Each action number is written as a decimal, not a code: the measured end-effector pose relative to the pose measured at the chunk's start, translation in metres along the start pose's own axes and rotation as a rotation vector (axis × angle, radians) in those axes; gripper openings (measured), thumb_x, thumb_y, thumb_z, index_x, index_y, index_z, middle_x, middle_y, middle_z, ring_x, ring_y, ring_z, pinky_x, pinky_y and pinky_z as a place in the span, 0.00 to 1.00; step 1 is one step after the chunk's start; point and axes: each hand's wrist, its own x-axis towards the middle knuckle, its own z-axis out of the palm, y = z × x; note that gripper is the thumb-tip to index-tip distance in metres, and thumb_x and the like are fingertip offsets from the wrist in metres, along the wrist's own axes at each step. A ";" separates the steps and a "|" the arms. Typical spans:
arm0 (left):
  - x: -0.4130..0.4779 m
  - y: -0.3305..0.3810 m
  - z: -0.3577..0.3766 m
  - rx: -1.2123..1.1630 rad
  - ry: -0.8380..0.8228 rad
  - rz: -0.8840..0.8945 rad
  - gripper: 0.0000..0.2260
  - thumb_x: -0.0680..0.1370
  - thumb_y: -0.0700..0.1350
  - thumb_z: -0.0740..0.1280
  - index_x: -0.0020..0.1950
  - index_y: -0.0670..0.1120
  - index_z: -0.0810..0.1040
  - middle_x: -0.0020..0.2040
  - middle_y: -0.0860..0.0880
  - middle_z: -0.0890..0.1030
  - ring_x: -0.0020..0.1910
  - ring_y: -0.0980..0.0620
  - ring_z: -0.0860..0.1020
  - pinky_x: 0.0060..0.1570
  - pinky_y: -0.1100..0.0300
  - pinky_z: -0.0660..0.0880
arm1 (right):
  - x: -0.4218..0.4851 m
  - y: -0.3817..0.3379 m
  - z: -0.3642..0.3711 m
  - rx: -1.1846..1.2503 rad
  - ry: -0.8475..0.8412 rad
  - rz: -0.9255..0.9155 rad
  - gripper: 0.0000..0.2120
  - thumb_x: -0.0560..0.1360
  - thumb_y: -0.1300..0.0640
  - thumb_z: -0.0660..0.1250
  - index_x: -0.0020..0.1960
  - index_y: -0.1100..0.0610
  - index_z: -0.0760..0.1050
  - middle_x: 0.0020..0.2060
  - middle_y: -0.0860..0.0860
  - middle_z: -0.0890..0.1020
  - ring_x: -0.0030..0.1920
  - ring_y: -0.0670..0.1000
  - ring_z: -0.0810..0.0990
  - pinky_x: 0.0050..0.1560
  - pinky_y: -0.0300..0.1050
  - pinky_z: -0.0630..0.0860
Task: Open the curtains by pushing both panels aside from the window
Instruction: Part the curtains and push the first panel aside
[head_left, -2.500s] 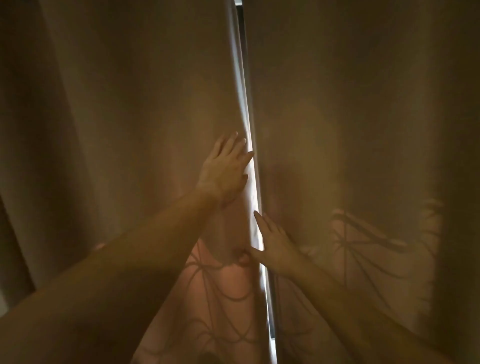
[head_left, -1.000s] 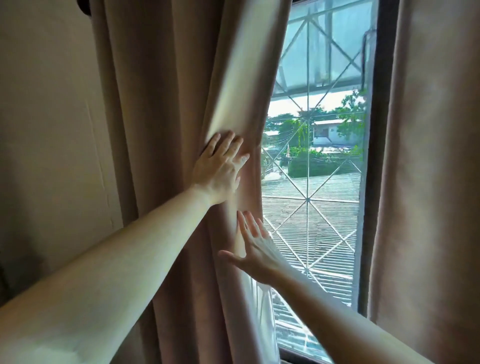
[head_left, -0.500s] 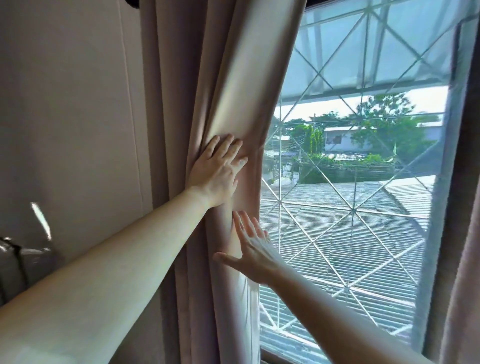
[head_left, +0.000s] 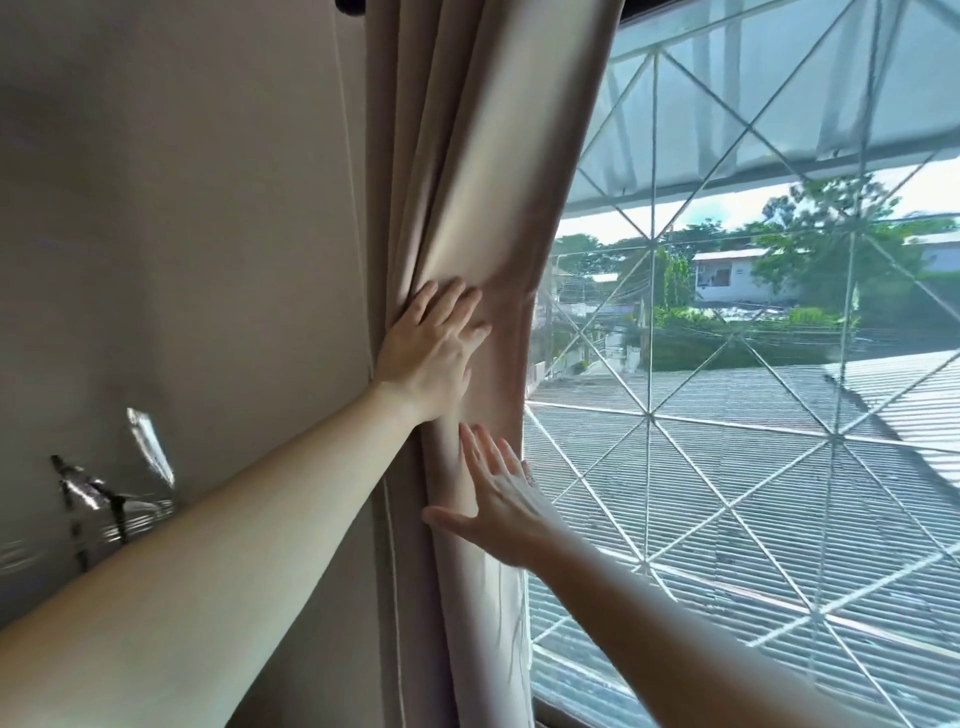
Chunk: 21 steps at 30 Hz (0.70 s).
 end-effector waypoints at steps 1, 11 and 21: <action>-0.002 -0.006 0.004 0.002 -0.003 -0.003 0.24 0.78 0.50 0.67 0.75 0.54 0.76 0.84 0.45 0.63 0.85 0.44 0.56 0.84 0.43 0.48 | 0.006 -0.003 0.004 0.002 -0.005 -0.003 0.56 0.70 0.18 0.56 0.83 0.43 0.31 0.85 0.48 0.40 0.84 0.59 0.40 0.82 0.63 0.47; -0.022 -0.048 0.043 0.050 -0.032 -0.038 0.24 0.78 0.51 0.66 0.75 0.54 0.77 0.84 0.46 0.63 0.85 0.44 0.56 0.83 0.41 0.48 | 0.052 -0.025 0.033 0.001 -0.045 -0.030 0.55 0.72 0.20 0.58 0.83 0.43 0.32 0.85 0.50 0.40 0.84 0.59 0.41 0.82 0.65 0.47; -0.035 -0.075 0.065 0.094 -0.045 -0.049 0.25 0.77 0.48 0.65 0.75 0.54 0.76 0.83 0.47 0.64 0.84 0.45 0.57 0.83 0.42 0.46 | 0.089 -0.042 0.056 -0.043 -0.022 -0.080 0.56 0.72 0.21 0.58 0.85 0.48 0.36 0.85 0.53 0.47 0.83 0.59 0.49 0.79 0.64 0.56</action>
